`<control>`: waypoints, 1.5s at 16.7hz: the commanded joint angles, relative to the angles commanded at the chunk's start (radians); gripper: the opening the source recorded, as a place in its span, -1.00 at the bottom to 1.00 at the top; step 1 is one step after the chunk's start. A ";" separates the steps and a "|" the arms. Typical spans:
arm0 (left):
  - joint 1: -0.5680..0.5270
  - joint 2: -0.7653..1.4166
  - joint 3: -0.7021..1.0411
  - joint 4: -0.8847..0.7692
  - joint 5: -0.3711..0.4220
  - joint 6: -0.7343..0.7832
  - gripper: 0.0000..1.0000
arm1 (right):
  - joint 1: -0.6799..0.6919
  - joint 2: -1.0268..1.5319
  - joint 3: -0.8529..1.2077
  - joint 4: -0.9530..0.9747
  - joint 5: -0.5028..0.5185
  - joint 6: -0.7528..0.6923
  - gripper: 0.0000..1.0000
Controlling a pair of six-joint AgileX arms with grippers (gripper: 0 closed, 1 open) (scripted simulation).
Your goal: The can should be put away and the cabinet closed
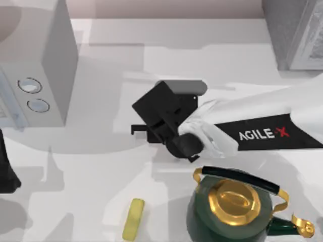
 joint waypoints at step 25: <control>0.000 0.000 0.000 0.000 0.000 0.000 1.00 | -0.005 -0.196 0.343 -0.536 -0.004 -0.004 -1.00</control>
